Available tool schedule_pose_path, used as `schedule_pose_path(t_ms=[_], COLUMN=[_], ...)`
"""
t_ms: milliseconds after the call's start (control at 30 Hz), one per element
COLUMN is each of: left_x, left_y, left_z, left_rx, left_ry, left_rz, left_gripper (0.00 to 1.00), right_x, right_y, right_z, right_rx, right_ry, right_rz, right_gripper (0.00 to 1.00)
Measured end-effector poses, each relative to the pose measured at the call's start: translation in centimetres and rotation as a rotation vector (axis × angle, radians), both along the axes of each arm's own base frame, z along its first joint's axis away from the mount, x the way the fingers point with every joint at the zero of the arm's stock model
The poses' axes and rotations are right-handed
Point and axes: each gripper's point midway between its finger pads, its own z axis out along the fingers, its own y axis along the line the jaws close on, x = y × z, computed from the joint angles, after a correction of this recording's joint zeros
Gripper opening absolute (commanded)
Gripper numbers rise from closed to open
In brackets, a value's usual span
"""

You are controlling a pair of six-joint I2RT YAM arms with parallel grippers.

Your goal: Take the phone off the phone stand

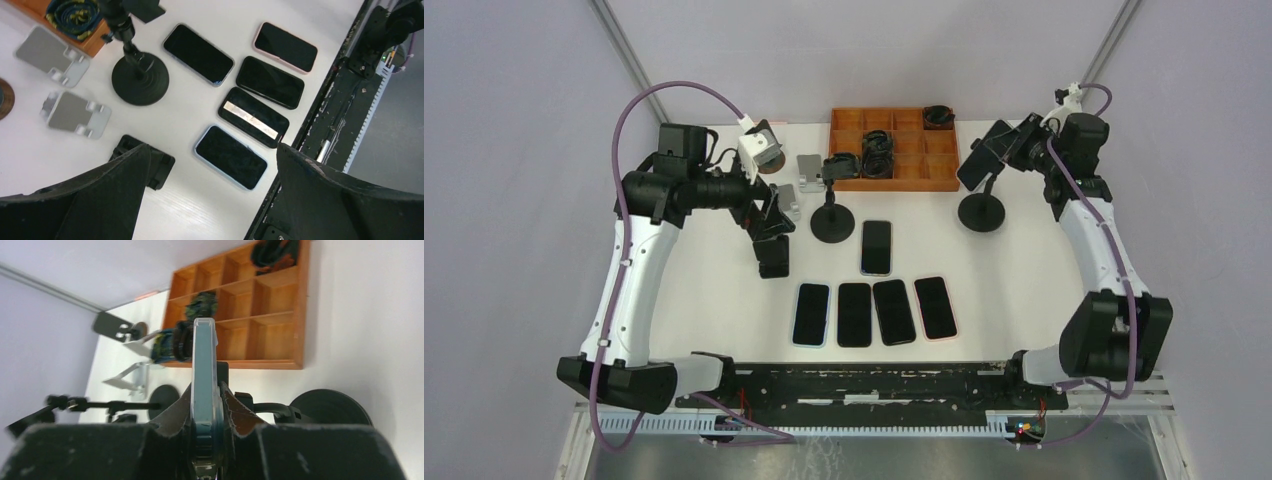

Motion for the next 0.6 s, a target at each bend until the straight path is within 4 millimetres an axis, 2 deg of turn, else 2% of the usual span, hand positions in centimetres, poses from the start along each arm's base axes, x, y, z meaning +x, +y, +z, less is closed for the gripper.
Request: schedule_pose_path(t_ms=[67,200,333,467,600], left_x=[-0.1,-0.5,-1.4,-2.6,-3.7], left_y=[-0.9,-2.6,-4.5,-6.6,-8.2], left_z=[0.5,1.5,2.3,3.8,5.3], left_rx=[-0.024,-0.077,-0.128,-0.173,-0.222], left_ry=[-0.02,-0.062,-0.108,-0.178,-0.234], left_rz=[-0.037,-0.108,-0.184,-0.278,-0.36], left_gripper=[1.0,1.0,1.0,1.0,1.0], right_x=[-1.5,-5.0,-9.2,-12.7,-15.8], right_y=[1.2,3.8,6.5,9.8,14.2], right_z=[2.2,8.0,12.9,15.1,14.9], right_rx=[0.016,0.076,0.154,0.259,0.374], right_ry=[-0.031,-0.15,-0.267,-0.32,-0.297], right_rz=[0.02,0.092,0.196,0.341,0.503], right_gripper=[0.0,0.0,0.0,0.0,0.0])
